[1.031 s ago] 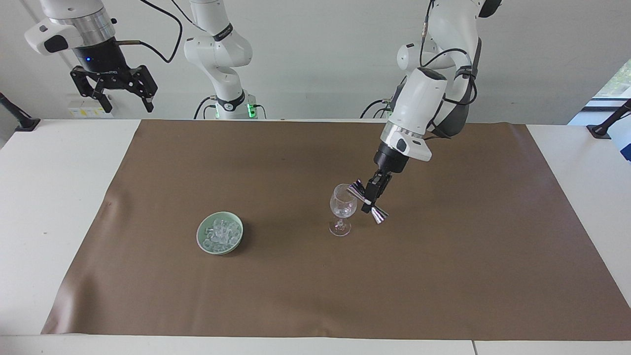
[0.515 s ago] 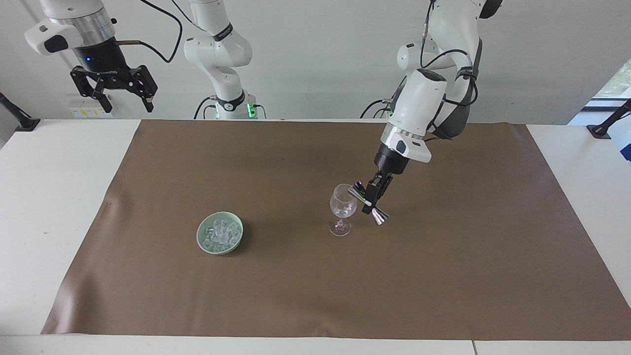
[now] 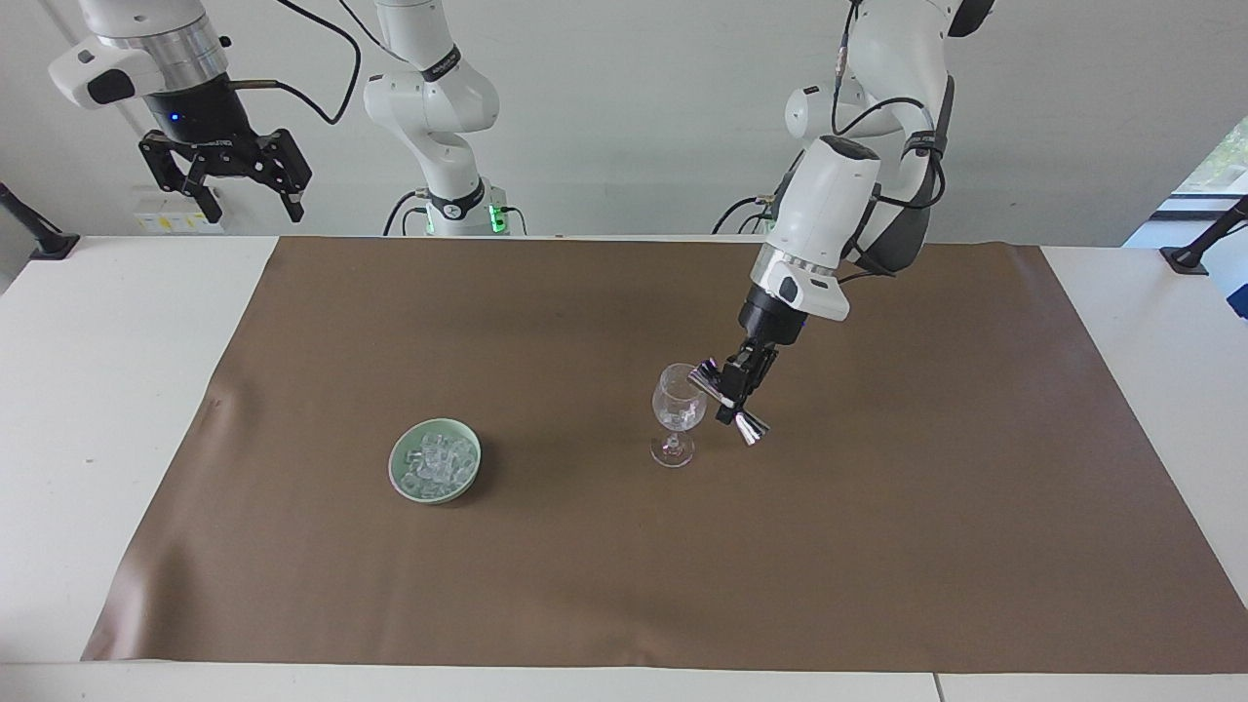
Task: Pour wine and add ice with both arms
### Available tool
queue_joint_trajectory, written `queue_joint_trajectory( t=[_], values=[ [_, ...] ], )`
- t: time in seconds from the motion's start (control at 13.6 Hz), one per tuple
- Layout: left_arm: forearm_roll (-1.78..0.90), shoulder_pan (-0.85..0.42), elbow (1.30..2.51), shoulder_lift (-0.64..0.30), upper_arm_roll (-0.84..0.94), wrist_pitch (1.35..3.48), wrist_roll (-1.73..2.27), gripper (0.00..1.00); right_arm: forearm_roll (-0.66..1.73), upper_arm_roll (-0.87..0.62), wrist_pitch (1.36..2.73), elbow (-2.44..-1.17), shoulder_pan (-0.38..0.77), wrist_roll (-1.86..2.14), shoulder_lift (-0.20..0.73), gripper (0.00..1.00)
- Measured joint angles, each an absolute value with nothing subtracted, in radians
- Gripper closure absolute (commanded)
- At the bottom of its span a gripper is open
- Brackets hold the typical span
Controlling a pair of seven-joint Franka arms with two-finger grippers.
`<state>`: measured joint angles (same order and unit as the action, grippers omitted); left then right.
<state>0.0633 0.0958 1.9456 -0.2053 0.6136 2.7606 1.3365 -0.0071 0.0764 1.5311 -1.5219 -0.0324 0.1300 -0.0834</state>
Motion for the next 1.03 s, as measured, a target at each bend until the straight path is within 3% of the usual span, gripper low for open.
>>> queue_joint_trajectory(
  t=[1.03],
  values=[
    [0.137,0.091,1.946,-0.205,0.617,2.75,1.336,1.0,-0.007,0.076,1.531,-1.522,-0.032,0.13,-0.083,0.0]
  ],
)
